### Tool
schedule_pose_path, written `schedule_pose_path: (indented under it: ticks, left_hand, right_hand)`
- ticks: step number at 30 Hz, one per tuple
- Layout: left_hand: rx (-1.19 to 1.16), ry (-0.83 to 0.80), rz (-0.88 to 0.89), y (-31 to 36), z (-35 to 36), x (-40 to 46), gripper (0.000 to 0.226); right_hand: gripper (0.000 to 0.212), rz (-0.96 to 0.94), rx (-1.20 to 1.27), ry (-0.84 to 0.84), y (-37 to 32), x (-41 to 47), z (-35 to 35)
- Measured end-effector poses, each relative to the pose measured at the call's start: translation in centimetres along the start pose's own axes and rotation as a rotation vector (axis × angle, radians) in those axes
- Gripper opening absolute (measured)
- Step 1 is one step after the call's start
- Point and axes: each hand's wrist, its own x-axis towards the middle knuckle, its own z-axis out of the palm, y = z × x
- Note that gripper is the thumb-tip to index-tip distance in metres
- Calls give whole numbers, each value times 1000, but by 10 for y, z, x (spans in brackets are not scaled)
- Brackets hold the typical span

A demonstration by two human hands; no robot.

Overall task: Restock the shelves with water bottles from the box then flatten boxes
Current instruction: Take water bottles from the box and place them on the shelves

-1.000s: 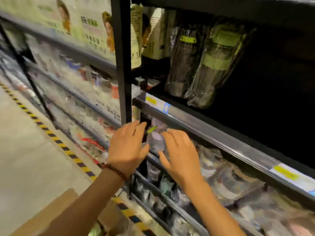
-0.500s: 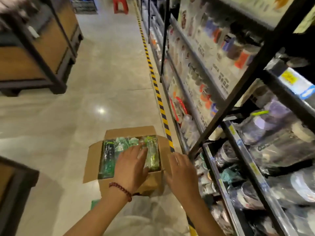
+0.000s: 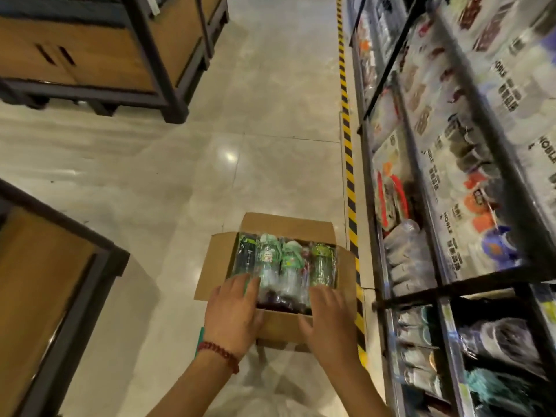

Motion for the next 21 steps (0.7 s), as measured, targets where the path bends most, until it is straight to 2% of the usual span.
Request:
schedule_pose_path:
  ticks: [5, 9, 11, 14, 21]
  left_hand:
    - [-42, -87, 27, -34, 19, 74, 66]
    - [-83, -189, 22, -52, 45, 128, 60]
    - [-116, -223, -1, -57, 64, 153, 59]
    - [-130, -250, -43, -65, 104, 186, 63]
    - [-69, -426, -72, -83, 237, 252, 60]
  right_hand:
    - [59, 83, -24, -74, -8, 63, 31]
    - [50, 170, -1, -200, -7, 115, 57]
    - [49, 186, 8, -207, 2, 137, 76]
    - [43, 261, 32, -286, 22, 166, 115]
    - [39, 271, 17, -504, 83, 228, 233]
